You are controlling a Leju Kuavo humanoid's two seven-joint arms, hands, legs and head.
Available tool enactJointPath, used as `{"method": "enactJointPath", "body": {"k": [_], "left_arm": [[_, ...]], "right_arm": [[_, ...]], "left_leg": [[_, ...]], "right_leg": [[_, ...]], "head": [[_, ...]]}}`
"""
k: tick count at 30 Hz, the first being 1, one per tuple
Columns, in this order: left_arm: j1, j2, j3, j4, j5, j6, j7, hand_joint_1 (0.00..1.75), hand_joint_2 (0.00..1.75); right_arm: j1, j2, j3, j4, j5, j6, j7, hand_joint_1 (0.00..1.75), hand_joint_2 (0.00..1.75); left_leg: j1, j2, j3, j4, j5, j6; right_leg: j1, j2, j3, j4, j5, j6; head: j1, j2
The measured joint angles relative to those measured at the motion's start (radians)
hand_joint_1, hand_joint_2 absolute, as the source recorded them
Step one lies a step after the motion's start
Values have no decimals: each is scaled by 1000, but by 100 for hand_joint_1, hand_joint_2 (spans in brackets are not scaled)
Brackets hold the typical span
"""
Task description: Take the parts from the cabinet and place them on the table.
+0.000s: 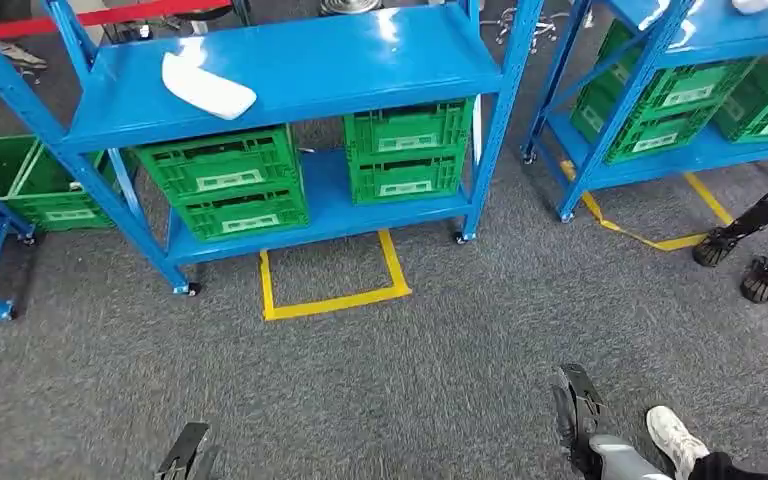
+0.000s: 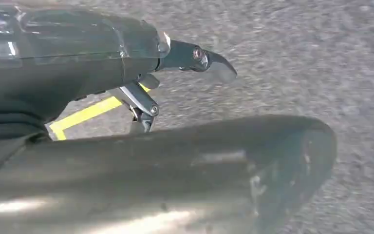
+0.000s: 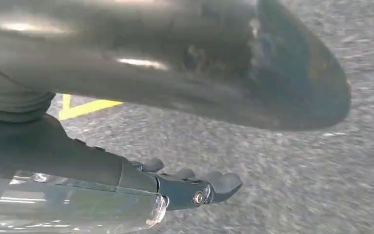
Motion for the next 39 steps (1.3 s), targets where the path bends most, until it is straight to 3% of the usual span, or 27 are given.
{"method": "enactJointPath", "body": {"k": [1,5,6,8,10,11,12,14,15,16,18,19,21,22,24,26,27,28,30,31,32,33,34,35,36,37,39], "left_arm": [[1,1,0,2,0,0,1,0,0],[-2,2,0,4,0,1,1,0,0],[-4,1,0,4,0,1,0,0,0],[-2,1,1,5,0,1,0,0,0],[5,1,0,7,0,1,0,0,0],[7,0,0,8,0,1,0,0,0],[9,0,0,8,0,1,0,0,0],[9,-2,0,8,0,1,0,0,0],[8,-2,0,8,-1,2,0,0,0],[7,-3,0,8,-2,2,-1,0,0],[5,-7,1,10,-3,6,-4,0,0],[4,-7,1,10,-3,8,-5,0,0],[-1,-8,1,11,-3,8,-10,0,0],[-2,-10,1,11,-4,8,-12,0,0],[-5,-10,1,11,-4,8,-13,0,0],[-3,-10,1,12,-4,7,-13,0,0],[-3,-10,1,13,-4,7,-13,0,0],[-3,-10,1,13,-4,7,-13,0,0],[-3,-10,1,13,-4,7,-13,0,0],[-2,-10,1,14,-4,7,-13,0,0],[-3,-11,1,14,-4,5,-13,0,0],[-4,-11,1,14,-5,4,-14,0,0],[-1,-11,1,15,-5,4,-12,0,0],[0,-13,1,16,-5,4,-13,0,0],[-1,-16,1,16,-5,4,-13,0,0],[-2,-16,1,17,-5,4,-13,0,0],[-2,-16,1,18,-6,4,-14,0,0]], "right_arm": [[1,3,0,0,0,0,0,0,0],[-1,6,3,0,0,1,0,0,0],[-4,4,5,0,0,0,0,0,0],[-12,3,5,0,0,0,0,0,0],[-10,3,5,0,0,0,0,0,0],[-4,4,6,0,0,0,0,0,0],[-2,4,6,0,0,0,0,0,0],[-2,2,7,0,0,0,0,0,0],[-1,0,7,0,0,1,0,0,0],[8,0,7,1,-1,2,0,0,0],[8,0,10,2,-2,4,1,0,0],[7,-2,10,3,-2,3,0,0,175],[0,-4,10,3,-2,4,-3,0,175],[-3,-5,10,3,-3,4,-5,0,175],[-8,-3,10,4,-3,6,-7,0,175],[-7,0,11,5,-3,7,-7,0,175],[-7,1,11,5,-3,7,-7,0,175],[-7,1,11,5,-3,7,-7,0,175],[-9,2,12,5,-3,8,-7,0,175],[-8,1,12,6,-3,7,-8,0,175],[-11,1,13,6,-3,8,-8,0,175],[-12,0,13,7,-3,8,-8,0,175],[-10,0,14,7,-3,8,-8,0,175],[-12,-2,14,8,-3,8,-8,0,175],[-11,-2,14,8,-3,9,-8,0,175],[-12,-3,14,8,-3,9,-8,0,175],[-14,-6,14,8,-3,10,-8,0,175]], "left_leg": [[-3,-8,1,19,-4,7],[-7,0,52,-62,-34,24],[1,-2,95,-123,-66,19],[5,2,125,-134,-74,19],[5,8,155,-136,-98,16],[5,10,173,-136,-112,15],[5,12,194,-136,-126,13],[4,17,239,-136,-158,6],[3,20,260,-136,-173,2],[3,23,272,-134,-188,-3],[4,20,259,-136,-200,-17],[3,20,268,-135,-202,-21],[3,18,255,-101,-187,-34],[4,14,228,-42,-180,-40],[9,14,132,98,-233,-47],[15,14,51,175,-291,-54],[17,15,30,167,-274,-56],[19,16,29,125,-221,-57],[24,18,64,-26,-74,-59],[24,18,71,-47,-64,-63],[17,21,61,-63,-84,-59],[14,24,65,-69,-77,-37],[14,23,65,-70,-77,-28],[18,23,65,-73,-74,-30],[18,20,66,-73,-74,-32],[17,19,67,-73,-74,-32],[16,17,69,-73,-78,-27]], "right_leg": [[2,5,0,-12,-5,6],[-6,6,17,-18,13,31],[-5,0,-7,27,19,36],[-8,-7,-90,157,14,46],[-8,-11,-178,260,-54,56],[-9,-12,-208,272,-73,58],[-9,-13,-222,255,-69,59],[-9,-13,-215,144,14,56],[-9,-14,-208,66,103,52],[-5,-15,-215,40,176,40],[2,-19,-214,46,161,22],[4,-19,-215,41,153,14],[-6,-19,-191,23,149,5],[-7,-20,-176,12,144,-2],[-8,-19,-159,2,136,-6],[-9,-18,-147,3,122,-5],[-10,-18,-138,4,114,-3],[-12,-18,-127,5,106,1],[-17,-17,-103,6,90,12],[-18,-15,-99,3,85,18],[-18,-15,-98,5,87,24],[-14,-14,-107,7,84,31],[-14,-15,-106,5,80,36],[-15,-15,-105,11,68,35],[-15,-16,-104,10,76,15],[-14,-15,-101,9,77,7],[-14,-16,-95,1,77,4]], "head": [[2,0],[0,0],[4,0],[19,0],[25,0],[27,0],[32,0],[37,0],[39,0],[37,0],[33,0],[33,0],[34,0],[29,0],[18,0],[12,0],[11,0],[9,0],[5,0],[4,0],[-4,0],[-8,0],[5,0],[7,0],[8,0],[15,0],[23,0]]}}
